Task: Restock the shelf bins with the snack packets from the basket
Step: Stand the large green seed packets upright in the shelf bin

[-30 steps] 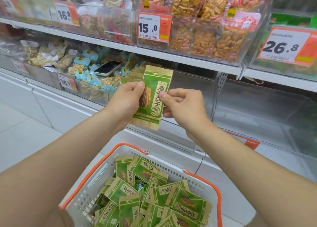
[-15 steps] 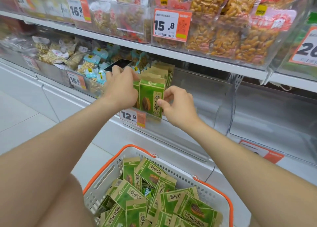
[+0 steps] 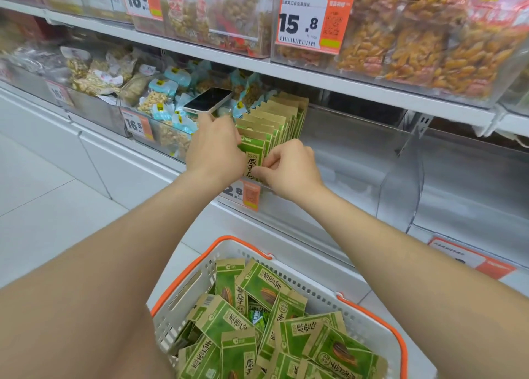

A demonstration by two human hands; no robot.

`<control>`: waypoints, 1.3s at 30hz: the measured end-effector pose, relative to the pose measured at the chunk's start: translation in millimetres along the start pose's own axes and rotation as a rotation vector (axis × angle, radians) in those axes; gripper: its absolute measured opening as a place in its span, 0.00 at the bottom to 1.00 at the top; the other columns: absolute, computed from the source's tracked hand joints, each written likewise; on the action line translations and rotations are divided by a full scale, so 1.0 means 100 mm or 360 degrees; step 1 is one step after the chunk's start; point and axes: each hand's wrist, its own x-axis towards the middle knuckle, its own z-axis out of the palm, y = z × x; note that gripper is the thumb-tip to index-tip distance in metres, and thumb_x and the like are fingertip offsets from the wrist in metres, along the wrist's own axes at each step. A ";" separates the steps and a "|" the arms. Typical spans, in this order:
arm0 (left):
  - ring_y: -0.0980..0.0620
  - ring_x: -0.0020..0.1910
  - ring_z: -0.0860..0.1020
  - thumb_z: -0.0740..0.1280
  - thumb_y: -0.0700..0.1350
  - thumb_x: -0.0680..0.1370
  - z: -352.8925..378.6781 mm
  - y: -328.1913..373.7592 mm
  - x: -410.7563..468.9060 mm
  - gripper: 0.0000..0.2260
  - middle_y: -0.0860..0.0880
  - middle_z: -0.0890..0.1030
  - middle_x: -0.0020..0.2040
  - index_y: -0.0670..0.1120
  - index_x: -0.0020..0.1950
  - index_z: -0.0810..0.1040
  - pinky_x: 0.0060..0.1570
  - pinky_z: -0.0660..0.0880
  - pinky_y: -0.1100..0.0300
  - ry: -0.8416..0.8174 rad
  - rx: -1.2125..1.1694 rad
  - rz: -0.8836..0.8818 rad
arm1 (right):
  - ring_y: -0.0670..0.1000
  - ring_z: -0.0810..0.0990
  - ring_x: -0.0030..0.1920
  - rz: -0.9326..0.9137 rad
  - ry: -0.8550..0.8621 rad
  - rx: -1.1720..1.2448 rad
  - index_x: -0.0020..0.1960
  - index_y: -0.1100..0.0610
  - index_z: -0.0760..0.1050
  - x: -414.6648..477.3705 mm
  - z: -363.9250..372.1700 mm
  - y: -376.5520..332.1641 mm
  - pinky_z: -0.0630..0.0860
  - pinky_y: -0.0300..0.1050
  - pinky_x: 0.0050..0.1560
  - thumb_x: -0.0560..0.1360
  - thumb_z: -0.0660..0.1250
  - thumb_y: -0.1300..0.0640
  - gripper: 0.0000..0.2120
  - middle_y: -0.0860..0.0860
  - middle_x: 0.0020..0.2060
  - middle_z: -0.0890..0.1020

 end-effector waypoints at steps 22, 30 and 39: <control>0.44 0.35 0.81 0.76 0.47 0.71 0.28 0.18 -0.93 0.08 0.45 0.83 0.37 0.44 0.43 0.83 0.39 0.81 0.52 -0.1619 0.0863 0.0634 | 0.50 0.77 0.33 -0.0752 -0.1403 -0.0984 0.32 0.55 0.76 -1.23 -0.74 -0.02 0.80 0.50 0.40 0.76 0.69 0.51 0.16 0.48 0.27 0.78; 0.47 0.41 0.78 0.67 0.57 0.82 1.15 0.01 -1.89 0.17 0.47 0.79 0.42 0.43 0.46 0.79 0.41 0.75 0.54 -0.2467 0.1266 0.0931 | 0.53 0.73 0.34 -0.0458 -0.1840 -0.1555 0.36 0.56 0.67 -1.70 -0.52 0.44 0.73 0.46 0.34 0.82 0.66 0.54 0.17 0.51 0.35 0.74; 0.49 0.41 0.74 0.61 0.40 0.85 1.61 -0.27 -2.69 0.10 0.41 0.80 0.57 0.37 0.60 0.80 0.44 0.78 0.54 -0.2486 0.1097 0.1023 | 0.52 0.73 0.34 -0.0435 -0.1846 -0.1468 0.35 0.56 0.65 -2.00 -0.52 0.61 0.78 0.48 0.39 0.81 0.67 0.55 0.19 0.50 0.34 0.74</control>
